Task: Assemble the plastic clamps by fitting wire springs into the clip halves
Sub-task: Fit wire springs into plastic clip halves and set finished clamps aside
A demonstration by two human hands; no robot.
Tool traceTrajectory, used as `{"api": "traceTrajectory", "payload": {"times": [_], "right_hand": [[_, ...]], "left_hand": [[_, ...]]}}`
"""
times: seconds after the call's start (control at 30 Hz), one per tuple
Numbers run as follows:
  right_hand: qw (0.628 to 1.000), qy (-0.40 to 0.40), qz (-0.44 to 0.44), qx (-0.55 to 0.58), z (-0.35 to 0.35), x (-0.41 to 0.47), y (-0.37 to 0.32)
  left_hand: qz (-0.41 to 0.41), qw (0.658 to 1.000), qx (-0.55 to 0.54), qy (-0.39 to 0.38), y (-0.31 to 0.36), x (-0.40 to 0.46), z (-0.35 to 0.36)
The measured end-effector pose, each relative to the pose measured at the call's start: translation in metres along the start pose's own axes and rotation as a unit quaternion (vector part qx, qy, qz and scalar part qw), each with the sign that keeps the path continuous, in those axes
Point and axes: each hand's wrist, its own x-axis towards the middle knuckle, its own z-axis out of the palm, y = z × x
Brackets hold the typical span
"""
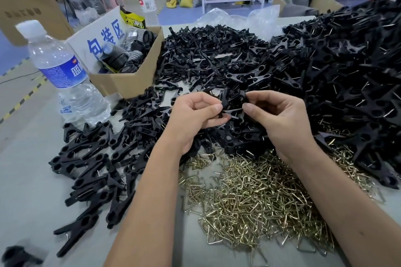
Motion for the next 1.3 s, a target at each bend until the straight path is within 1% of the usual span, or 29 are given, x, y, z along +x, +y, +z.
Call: {"api": "traceTrajectory", "payload": {"times": [0.07, 0.13, 0.2, 0.33, 0.57, 0.93, 1.17, 1.23, 1.3], "right_hand": [[0.998, -0.025, -0.037, -0.05, -0.0013, 0.0004, -0.0002], [0.986, -0.058, -0.097, -0.125, -0.0024, 0.0001, 0.0004], [0.98, -0.071, -0.119, -0.142, -0.0036, 0.0001, 0.0017], [0.98, -0.08, -0.11, -0.146, -0.0056, -0.0007, 0.006], [0.982, -0.067, -0.109, -0.136, -0.0075, -0.001, 0.0068], [0.983, -0.069, -0.092, -0.145, -0.0073, -0.0019, 0.0041], [0.983, -0.065, -0.071, -0.155, -0.0076, -0.0028, 0.0028], [0.985, -0.048, -0.061, -0.155, -0.0077, -0.0027, 0.0018], [0.986, -0.032, -0.055, -0.154, -0.0083, -0.0024, 0.0009]], "left_hand": [[-0.001, 1.0, 0.009, -0.007, 0.0005, 0.001, 0.0016], [0.0, 1.0, 0.02, -0.013, -0.0001, 0.0026, 0.0026], [0.003, 0.999, 0.031, -0.019, -0.0006, 0.0033, 0.0023], [0.006, 0.999, 0.04, -0.03, -0.0026, 0.0044, -0.0007], [0.009, 0.998, 0.043, -0.046, -0.0037, 0.0041, -0.0009], [0.018, 0.997, 0.05, -0.052, -0.0052, 0.0046, -0.0013], [0.035, 0.993, 0.094, -0.066, -0.0061, 0.0055, -0.0024], [0.056, 0.989, 0.112, -0.085, -0.0045, 0.0043, -0.0032], [0.082, 0.982, 0.15, -0.084, -0.0042, 0.0037, -0.0024]]}}
